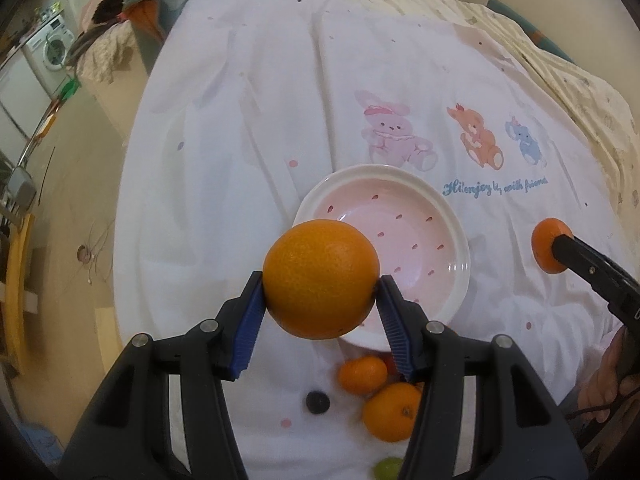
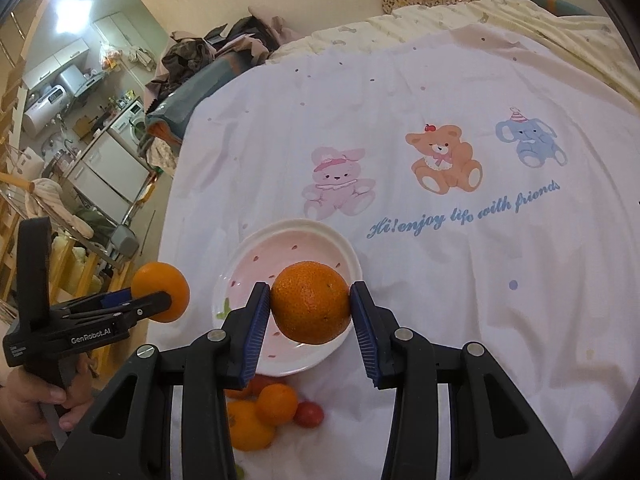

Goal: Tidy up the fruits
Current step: 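Carry the large orange and mandarin over the pink plate with both tools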

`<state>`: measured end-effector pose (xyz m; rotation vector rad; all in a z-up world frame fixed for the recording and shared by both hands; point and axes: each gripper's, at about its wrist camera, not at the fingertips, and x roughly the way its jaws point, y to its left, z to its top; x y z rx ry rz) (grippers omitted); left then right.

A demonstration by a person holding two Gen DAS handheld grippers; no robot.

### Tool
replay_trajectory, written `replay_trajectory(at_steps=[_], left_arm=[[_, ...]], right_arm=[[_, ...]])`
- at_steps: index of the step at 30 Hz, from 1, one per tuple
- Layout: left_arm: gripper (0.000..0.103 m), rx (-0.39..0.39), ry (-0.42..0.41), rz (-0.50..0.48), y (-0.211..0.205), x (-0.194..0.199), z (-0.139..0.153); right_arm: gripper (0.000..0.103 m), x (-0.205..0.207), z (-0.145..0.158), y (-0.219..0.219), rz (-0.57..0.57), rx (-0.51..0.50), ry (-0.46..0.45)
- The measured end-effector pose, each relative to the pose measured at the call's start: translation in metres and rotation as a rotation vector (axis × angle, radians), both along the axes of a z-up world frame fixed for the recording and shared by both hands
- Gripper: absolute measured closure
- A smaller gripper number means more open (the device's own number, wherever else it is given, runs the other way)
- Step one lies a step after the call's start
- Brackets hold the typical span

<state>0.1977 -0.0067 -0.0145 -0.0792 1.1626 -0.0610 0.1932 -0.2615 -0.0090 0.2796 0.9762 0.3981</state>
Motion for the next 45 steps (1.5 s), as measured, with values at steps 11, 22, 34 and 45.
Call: replay_trajectory(at_steps=[11,22,34,45], left_arm=[[0.052,-0.037,0.046,-0.032,-0.002,0.036,-0.025],[0.051,-0.076,0.084,-0.078,-0.008,0.059,-0.053],[0.051,-0.084,0.135,-0.1,-0.016,0.08,-0.077],[0.049,-0.088,0.156,-0.092,-0.015,0.085,-0.084]], right_arm=[[0.06,0.036,-0.023,0.018,0.043,-0.023,0.032],[0.06,0.075,-0.057,0.029,0.07,-0.002,0.105],[0.06,0.108,-0.093,0.052,0.12,-0.038,0.17],[0.057,0.12,-0.113,0.057,0.108,0.003,0.218]])
